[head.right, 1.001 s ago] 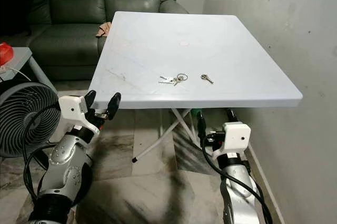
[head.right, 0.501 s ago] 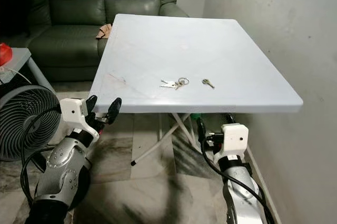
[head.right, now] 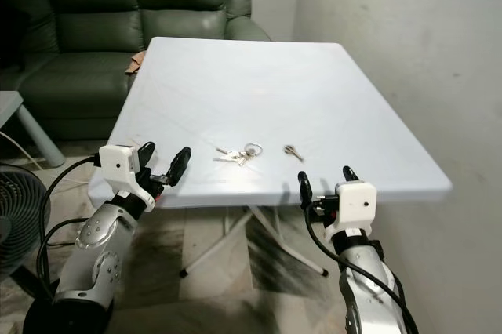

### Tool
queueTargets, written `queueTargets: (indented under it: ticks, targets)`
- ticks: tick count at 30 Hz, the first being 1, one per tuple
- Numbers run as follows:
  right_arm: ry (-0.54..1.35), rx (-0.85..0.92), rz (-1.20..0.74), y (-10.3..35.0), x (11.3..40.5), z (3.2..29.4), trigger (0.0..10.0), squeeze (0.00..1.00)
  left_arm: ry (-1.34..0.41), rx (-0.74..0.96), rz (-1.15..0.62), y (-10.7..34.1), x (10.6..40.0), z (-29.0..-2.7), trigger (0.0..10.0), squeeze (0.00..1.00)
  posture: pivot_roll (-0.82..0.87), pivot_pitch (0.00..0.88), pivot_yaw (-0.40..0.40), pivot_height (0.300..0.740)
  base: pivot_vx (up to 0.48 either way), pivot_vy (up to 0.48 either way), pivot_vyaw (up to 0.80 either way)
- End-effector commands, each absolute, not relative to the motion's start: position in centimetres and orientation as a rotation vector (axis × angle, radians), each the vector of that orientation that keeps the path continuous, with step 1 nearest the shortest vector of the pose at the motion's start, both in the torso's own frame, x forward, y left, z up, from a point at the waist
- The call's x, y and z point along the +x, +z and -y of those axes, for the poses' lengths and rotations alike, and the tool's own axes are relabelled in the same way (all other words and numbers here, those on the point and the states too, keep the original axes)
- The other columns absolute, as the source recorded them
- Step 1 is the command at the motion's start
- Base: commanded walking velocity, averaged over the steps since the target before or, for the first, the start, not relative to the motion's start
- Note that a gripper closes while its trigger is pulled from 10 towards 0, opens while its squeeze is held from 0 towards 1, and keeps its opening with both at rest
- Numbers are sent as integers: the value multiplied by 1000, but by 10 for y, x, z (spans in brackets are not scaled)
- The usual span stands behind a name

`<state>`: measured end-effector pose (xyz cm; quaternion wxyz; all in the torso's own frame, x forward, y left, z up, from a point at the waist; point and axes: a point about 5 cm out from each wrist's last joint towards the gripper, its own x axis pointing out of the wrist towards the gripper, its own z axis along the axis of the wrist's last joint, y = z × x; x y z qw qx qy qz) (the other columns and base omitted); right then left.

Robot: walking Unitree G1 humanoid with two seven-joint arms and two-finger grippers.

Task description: Hang keys on a hook

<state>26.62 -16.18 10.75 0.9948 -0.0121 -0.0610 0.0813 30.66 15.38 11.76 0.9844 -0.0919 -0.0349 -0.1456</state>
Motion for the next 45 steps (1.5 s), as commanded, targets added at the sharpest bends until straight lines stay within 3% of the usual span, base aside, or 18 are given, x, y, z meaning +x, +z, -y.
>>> queueTargets:
  ticks: [1,6,11,17,31,40,45]
  targets:
    - [142,-40,119,109,264,170,10000,0,-317,-190,81,123,308,-146,10000,0,-2,0,-20,711,424,0,0]
    - [166,-68,112,110,265,169,10000,0,-318,-189,78,124,308,-145,10000,0,-1,0,-20,711,407,0,0]
    - [188,-81,121,112,266,167,10000,0,-298,-181,78,124,307,-141,10000,0,3,0,-23,711,0,0,794]
    - [187,-62,124,114,268,165,10000,0,-305,-151,63,123,307,-136,10000,0,7,0,-28,711,0,0,0]
    - [226,-152,-13,108,279,155,10000,0,-494,-49,39,114,292,-109,10000,0,14,0,-32,711,0,0,0]
    - [266,-49,-100,114,292,135,10000,0,-563,-40,18,107,281,-96,10000,0,20,0,-44,711,0,0,0]
    - [181,6,-154,115,307,135,10000,0,-577,-47,20,108,276,-91,10000,0,36,3,-61,711,0,0,0]
